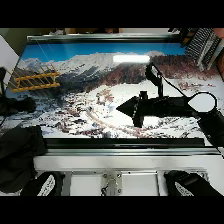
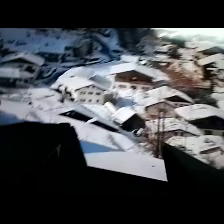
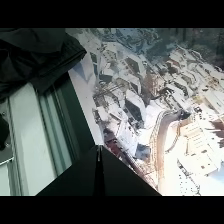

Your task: Fold the clothes and pants, and hang the long-sleeved shirts on hangers.

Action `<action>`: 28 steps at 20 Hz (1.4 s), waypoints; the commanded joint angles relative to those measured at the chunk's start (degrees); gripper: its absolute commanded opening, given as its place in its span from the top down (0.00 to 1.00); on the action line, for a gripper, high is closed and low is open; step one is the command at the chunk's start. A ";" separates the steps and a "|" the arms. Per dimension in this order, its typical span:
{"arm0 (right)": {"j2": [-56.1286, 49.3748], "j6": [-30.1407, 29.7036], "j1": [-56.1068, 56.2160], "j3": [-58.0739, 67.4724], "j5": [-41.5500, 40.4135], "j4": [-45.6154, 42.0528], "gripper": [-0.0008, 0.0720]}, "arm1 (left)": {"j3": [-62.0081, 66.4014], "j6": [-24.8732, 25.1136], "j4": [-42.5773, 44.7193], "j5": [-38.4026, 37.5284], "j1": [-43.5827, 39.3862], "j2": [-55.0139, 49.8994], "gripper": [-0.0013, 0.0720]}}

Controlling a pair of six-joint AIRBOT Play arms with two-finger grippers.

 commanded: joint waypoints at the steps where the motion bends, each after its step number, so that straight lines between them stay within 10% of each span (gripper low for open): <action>1: -0.04 0.02 0.07 -0.02 0.02 0.00 0.95 | -7.04 -4.94 6.73 1.22 14.19 -4.66 0.03; 13: -0.09 0.02 0.07 -0.02 0.02 0.00 0.95 | -18.56 -4.87 7.21 13.62 15.56 -20.90 0.03; 14: -0.09 0.00 0.07 -0.02 0.02 0.00 0.95 | -18.56 -4.87 7.23 13.73 15.02 -21.20 0.11; 16: -0.09 0.00 0.07 -0.02 0.02 0.00 0.95 | -18.47 -4.85 7.19 13.60 14.25 -20.98 0.83; 17: -0.09 0.02 0.07 -0.02 0.02 0.02 0.95 | -18.47 -4.83 7.17 13.70 13.88 -20.35 0.97; 28: -0.15 0.04 0.07 -0.02 0.04 8.92 0.95 | 4.76 -4.96 -10.03 12.46 -14.49 3.37 0.97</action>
